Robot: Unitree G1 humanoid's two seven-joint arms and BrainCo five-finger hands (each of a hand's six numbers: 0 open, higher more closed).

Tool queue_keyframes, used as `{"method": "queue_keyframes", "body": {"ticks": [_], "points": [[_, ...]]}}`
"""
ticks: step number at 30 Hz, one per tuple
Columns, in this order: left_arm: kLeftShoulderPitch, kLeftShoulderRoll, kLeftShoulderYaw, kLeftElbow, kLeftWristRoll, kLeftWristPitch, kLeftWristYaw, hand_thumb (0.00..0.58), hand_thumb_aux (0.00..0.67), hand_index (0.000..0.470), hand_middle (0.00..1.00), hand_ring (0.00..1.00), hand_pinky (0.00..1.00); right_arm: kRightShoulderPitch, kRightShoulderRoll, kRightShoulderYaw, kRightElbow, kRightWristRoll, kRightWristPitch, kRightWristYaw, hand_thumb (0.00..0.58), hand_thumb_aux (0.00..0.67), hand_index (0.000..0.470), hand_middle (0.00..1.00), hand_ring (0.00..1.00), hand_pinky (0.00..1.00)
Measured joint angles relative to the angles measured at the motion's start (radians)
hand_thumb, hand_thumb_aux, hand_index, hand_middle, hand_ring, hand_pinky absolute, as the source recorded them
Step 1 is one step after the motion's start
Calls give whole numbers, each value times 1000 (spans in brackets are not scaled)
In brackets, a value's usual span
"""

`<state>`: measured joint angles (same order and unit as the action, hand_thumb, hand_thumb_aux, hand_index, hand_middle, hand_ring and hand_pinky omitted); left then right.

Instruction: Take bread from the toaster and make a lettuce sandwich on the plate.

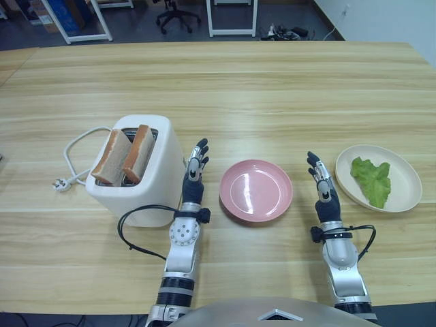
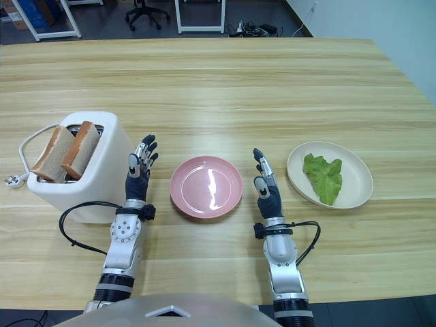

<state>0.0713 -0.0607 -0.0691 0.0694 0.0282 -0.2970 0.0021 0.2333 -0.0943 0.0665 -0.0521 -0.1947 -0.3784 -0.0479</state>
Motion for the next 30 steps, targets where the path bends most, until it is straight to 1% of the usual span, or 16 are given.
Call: {"method": "queue_keyframes", "body": {"ticks": [7,15,18,21,22,23,24,26,28,30], "points": [[0,0,1,0,-9,4,-4,0,0,0,0,0,0,0,1,0,0,1,6,4,0,0,0,0,0,0],[4,2,-8,-13,-8,36,-15,0,0,0,0,0,0,-1,4,-1,1,1,9,5,0,0,0,0,0,0],[41,34,-61,-264,-34,104,-84,0,0,0,0,0,0,-5,8,-1,11,1,9,3,0,0,0,0,0,0],[38,109,-27,-523,-168,204,-124,0,0,0,0,0,0,-5,13,0,15,1,7,-2,0,0,0,0,0,0],[31,163,23,-614,-255,245,-128,0,0,0,0,0,0,-5,16,1,17,1,6,-6,0,0,0,0,0,0],[25,240,105,-701,-365,287,-127,0,0,0,0,0,0,-6,19,2,20,0,5,-10,0,0,0,0,0,0],[21,302,177,-749,-442,305,-124,0,0,0,0,0,0,-6,22,3,22,0,5,-12,0,0,0,0,0,0],[15,456,392,-830,-617,340,-120,0,0,0,0,0,0,-7,31,6,31,-1,4,-15,0,0,0,0,0,0],[21,592,619,-860,-673,366,-137,0,0,0,0,0,0,-8,36,8,39,-1,3,-18,0,0,0,0,0,0],[65,697,799,-865,-559,384,-177,0,0,0,0,0,0,-10,37,9,47,-1,3,-23,0,0,0,0,0,0]]}}
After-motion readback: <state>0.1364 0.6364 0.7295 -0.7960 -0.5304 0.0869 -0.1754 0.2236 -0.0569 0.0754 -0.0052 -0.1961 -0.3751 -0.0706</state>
